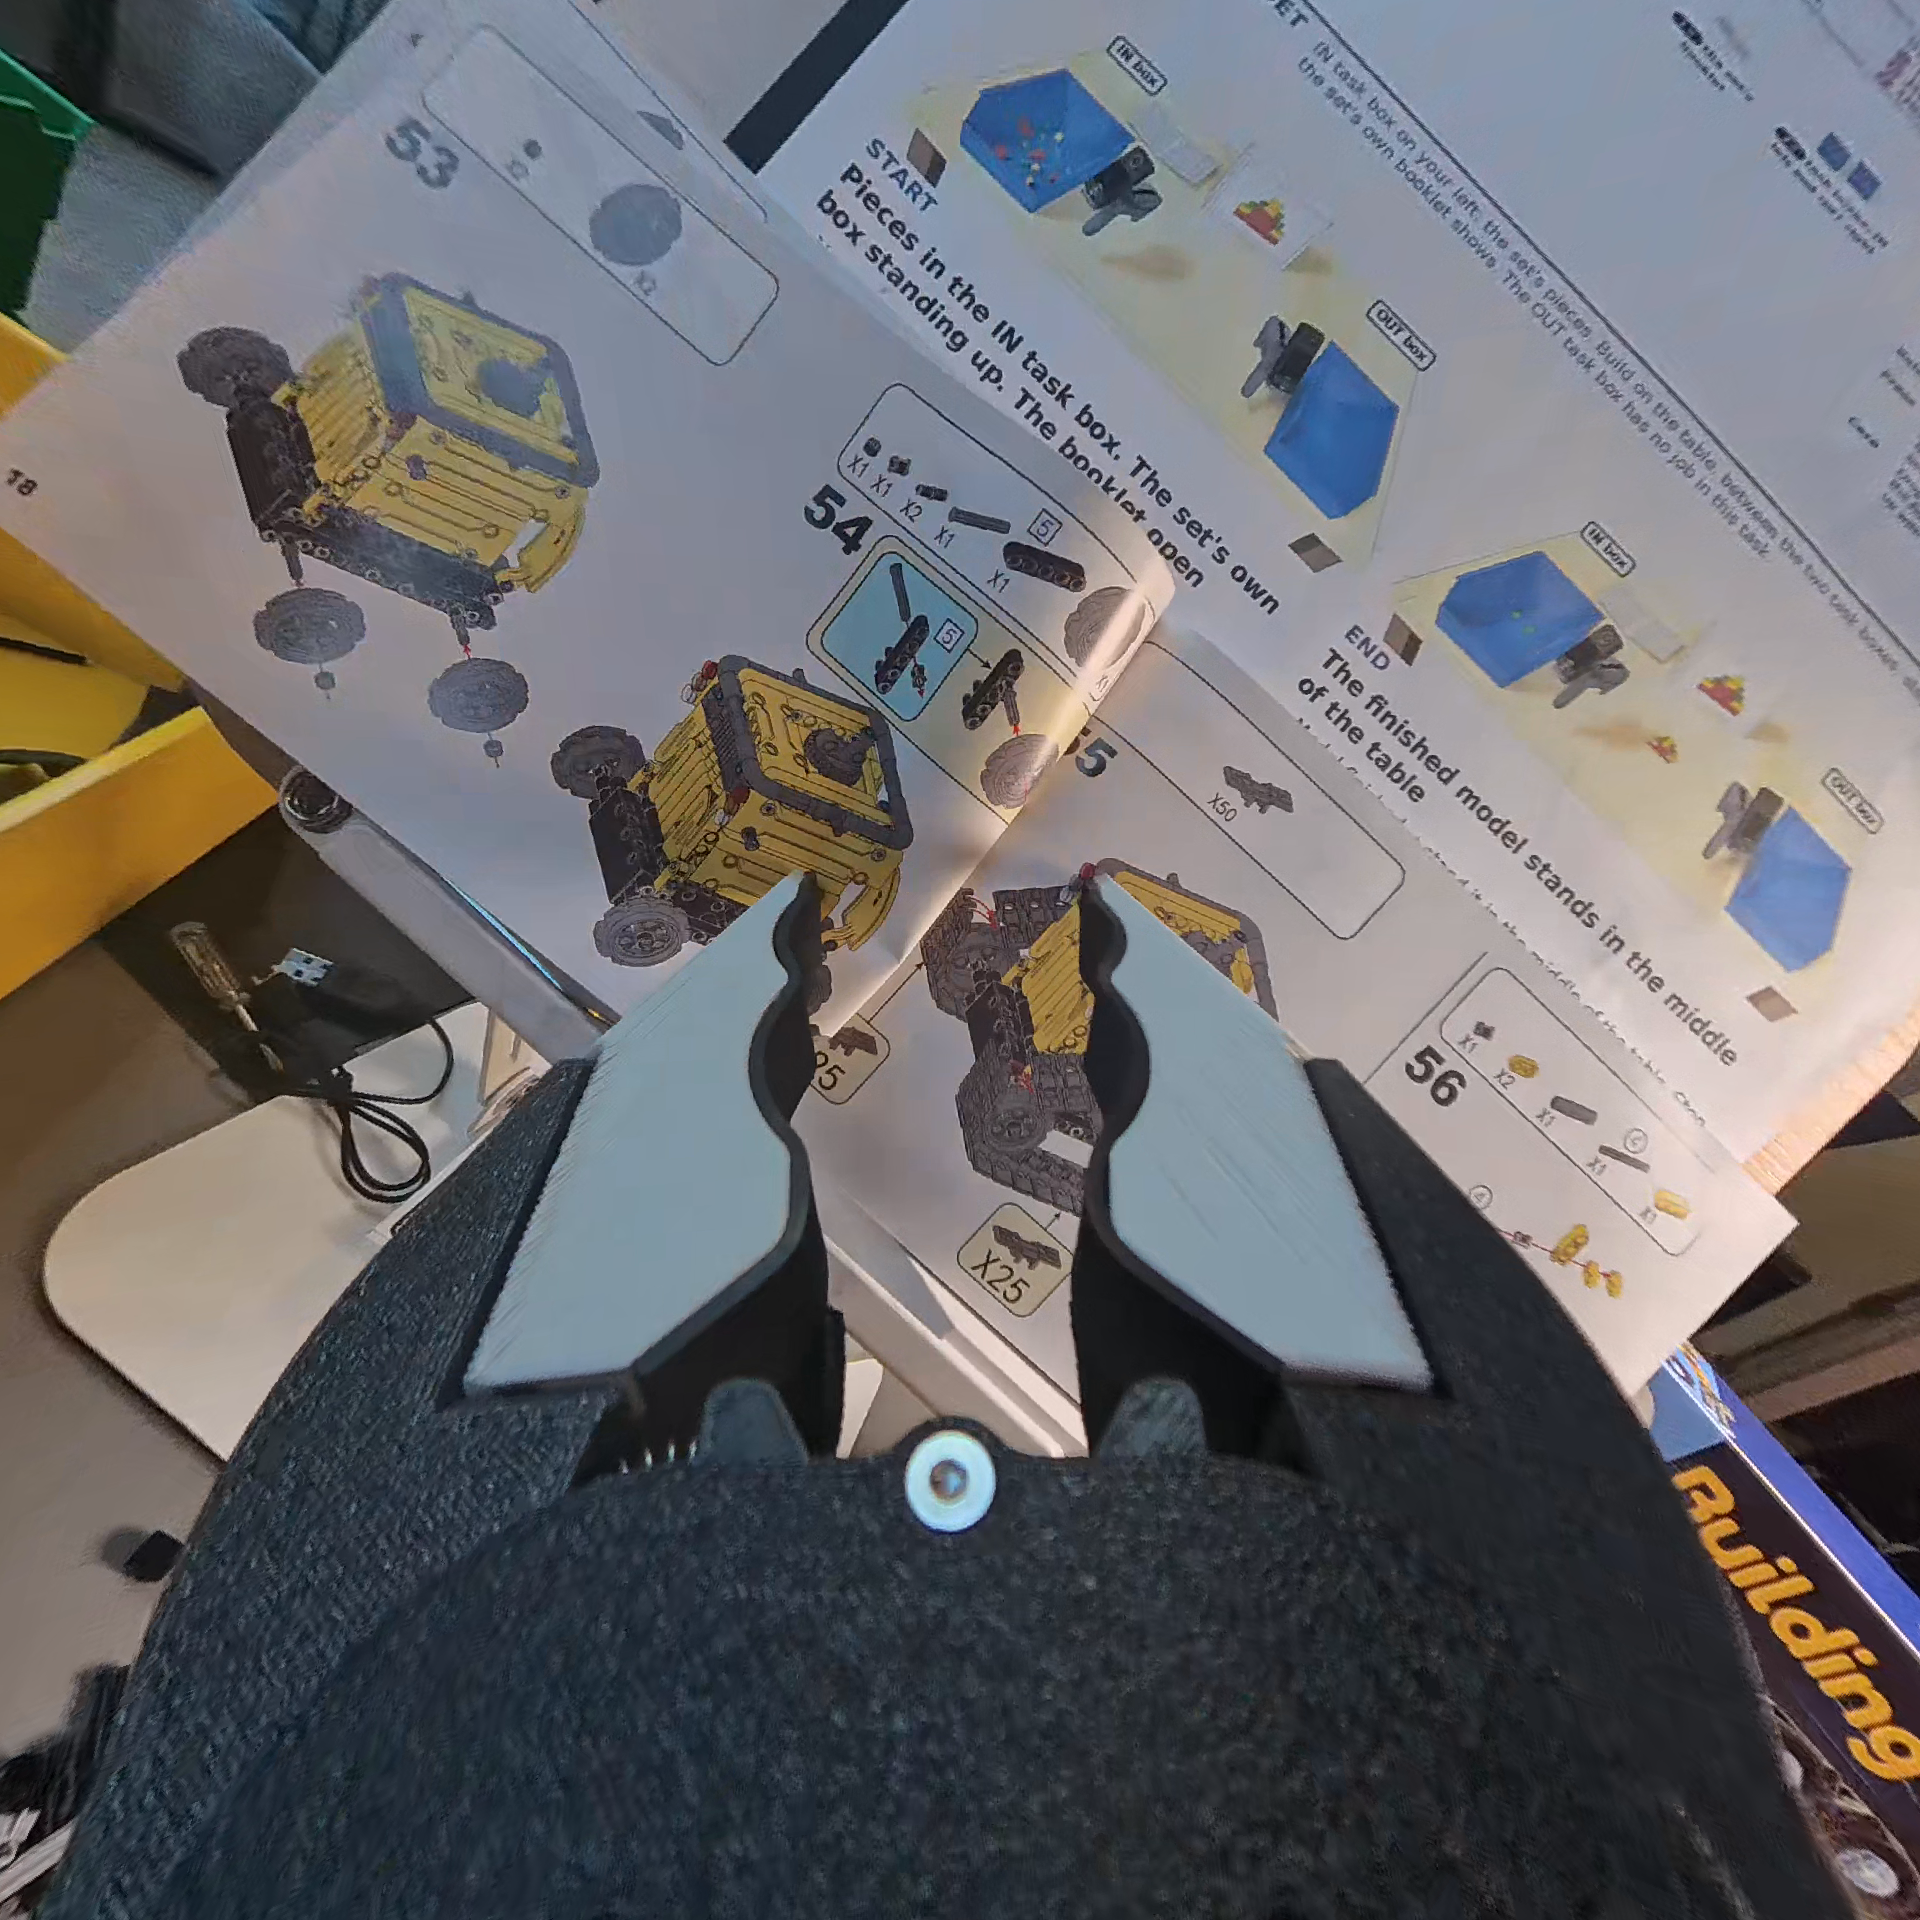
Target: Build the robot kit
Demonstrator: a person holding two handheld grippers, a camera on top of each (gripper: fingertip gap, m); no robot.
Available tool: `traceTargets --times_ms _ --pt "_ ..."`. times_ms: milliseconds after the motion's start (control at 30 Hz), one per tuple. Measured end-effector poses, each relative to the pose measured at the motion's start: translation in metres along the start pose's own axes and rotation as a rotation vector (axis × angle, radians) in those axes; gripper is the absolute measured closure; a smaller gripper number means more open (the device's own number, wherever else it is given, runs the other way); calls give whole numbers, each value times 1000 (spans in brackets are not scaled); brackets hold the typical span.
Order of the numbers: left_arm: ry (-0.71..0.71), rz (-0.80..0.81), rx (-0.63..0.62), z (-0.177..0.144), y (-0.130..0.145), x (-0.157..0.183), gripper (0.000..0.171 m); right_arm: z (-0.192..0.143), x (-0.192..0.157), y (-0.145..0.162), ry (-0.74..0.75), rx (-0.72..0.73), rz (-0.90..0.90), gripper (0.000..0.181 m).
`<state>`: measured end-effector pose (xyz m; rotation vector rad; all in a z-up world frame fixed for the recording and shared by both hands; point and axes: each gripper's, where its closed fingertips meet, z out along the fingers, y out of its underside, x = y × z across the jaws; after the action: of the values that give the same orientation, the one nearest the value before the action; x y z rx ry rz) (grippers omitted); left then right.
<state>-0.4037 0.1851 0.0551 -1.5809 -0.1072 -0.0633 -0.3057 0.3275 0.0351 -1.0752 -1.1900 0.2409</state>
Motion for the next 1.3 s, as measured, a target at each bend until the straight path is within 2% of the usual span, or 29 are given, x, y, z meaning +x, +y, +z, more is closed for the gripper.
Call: traceTargets --times_ms 100,167,400,567,733,867,967,1133,1233,1300 --pt "6 11 28 -7 -3 12 166 -1 0 -1 19 0 -21 132" --pt "31 19 -5 -4 7 25 162 0 0 0 20 -4 -11 132" --pt "61 158 -119 33 49 57 157 1 2 0 14 -14 95 129" --pt "-11 221 -152 59 56 44 157 1 2 0 -11 -7 160 129" --pt "-76 367 -179 70 59 20 171 -9 6 2 -118 26 247 128" --pt "-76 460 -180 75 55 17 171 -15 14 18 -102 -6 178 134" --pt "-151 525 -165 76 41 10 171 -15 13 23 -75 0 106 133" --pt "-151 525 -184 79 38 4 171 -11 11 18 -1 12 -18 132" --pt "-166 513 -177 72 38 5 171 -11 9 13 0 38 -9 128" --pt "-118 484 -160 67 40 18 166 -9 10 12 -8 36 16 125"
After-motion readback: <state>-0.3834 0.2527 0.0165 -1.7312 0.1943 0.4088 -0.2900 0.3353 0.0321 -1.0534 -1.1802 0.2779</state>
